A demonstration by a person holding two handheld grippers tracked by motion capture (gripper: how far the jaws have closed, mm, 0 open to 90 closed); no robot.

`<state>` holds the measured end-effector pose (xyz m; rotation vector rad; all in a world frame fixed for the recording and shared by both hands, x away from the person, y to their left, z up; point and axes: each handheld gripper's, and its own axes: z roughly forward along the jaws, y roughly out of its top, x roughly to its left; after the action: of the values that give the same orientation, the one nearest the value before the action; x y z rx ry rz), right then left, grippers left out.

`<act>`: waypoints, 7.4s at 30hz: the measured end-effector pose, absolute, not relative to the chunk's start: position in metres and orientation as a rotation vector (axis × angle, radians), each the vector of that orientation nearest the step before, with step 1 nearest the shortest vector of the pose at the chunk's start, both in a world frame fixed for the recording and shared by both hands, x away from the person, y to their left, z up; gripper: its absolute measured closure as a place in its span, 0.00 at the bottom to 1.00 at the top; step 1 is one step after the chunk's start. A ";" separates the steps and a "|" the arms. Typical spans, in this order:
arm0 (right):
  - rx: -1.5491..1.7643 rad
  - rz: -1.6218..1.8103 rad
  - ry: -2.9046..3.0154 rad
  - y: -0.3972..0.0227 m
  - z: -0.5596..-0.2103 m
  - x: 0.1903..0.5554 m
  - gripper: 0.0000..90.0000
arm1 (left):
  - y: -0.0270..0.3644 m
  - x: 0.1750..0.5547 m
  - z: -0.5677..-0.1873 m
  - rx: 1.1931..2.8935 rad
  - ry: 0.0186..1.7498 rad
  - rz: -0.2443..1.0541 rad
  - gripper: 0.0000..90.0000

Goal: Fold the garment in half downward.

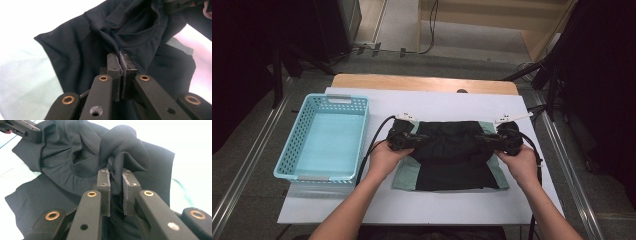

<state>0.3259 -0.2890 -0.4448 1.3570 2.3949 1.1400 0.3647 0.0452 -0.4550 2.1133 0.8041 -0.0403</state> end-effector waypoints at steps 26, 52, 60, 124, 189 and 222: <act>1.350 1.093 2.484 -0.298 -0.451 0.286 0.86 | 0.067 0.331 -0.453 2.175 0.758 -0.130 0.98; 1.316 1.142 2.461 -0.302 -0.451 0.269 0.46 | 0.062 0.311 -0.459 2.200 0.728 -0.077 0.54; 1.313 1.149 2.456 -0.299 -0.453 0.274 0.42 | 0.051 0.315 -0.461 2.205 0.725 -0.040 0.46; 1.223 1.176 2.695 -0.300 -0.457 0.229 0.91 | 0.072 0.284 -0.455 2.231 0.627 -0.216 0.94; 1.443 1.191 2.333 -0.333 -0.468 0.261 0.32 | 0.096 0.314 -0.453 2.066 0.839 0.029 0.28; 1.527 1.115 2.257 -0.341 -0.473 0.311 0.31 | 0.081 0.355 -0.463 2.040 0.952 0.104 0.17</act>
<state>0.3106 -0.3410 -0.4730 1.5275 2.2567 1.1155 0.3551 0.0808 -0.4626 2.0396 0.9523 0.1043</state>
